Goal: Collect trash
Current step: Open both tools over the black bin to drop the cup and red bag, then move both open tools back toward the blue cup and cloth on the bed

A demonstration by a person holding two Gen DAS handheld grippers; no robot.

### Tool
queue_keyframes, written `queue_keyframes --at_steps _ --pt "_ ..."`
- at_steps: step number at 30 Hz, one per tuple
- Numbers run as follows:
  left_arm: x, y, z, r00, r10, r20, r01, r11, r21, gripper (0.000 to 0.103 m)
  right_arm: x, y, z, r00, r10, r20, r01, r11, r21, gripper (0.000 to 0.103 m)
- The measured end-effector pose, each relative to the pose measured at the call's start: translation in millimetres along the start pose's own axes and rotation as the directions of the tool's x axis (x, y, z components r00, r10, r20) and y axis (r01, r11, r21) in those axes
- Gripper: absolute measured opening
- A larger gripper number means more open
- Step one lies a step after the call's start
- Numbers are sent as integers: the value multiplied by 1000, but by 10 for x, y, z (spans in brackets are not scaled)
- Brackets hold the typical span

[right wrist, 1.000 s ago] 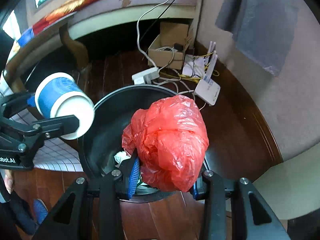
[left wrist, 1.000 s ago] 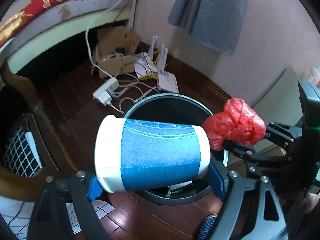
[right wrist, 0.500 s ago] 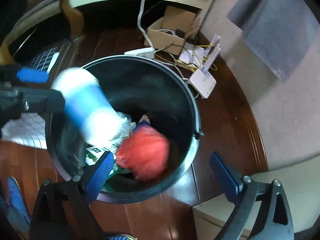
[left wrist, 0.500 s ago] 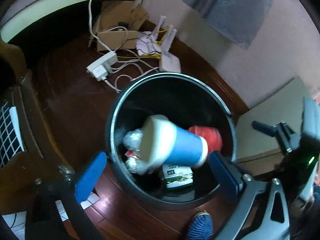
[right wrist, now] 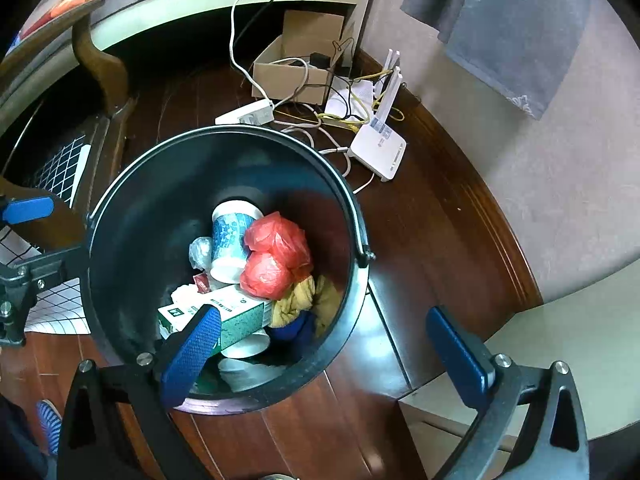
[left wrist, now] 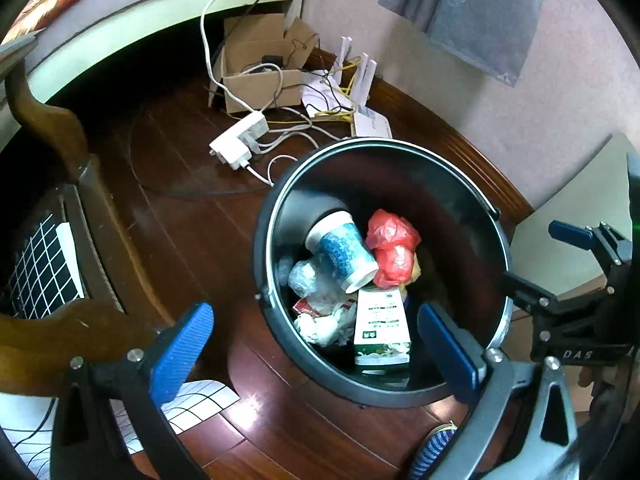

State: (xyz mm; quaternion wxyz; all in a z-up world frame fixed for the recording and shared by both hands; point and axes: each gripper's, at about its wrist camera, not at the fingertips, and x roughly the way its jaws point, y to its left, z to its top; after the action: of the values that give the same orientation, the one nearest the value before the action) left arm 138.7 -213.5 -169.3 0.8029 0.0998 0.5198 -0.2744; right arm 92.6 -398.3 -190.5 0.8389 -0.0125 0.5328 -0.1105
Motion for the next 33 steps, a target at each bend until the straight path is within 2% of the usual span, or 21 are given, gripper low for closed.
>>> queue_keyframes --at_steps 18,33 --pt "-334 42 -68 998 40 53 -41 999 3 103 -314 124 80 998 30 57 -31 1000 7 103" --pt "-830 -21 -175 989 70 127 -70 998 -2 103 -867 144 56 990 36 139 -39 999 16 103"
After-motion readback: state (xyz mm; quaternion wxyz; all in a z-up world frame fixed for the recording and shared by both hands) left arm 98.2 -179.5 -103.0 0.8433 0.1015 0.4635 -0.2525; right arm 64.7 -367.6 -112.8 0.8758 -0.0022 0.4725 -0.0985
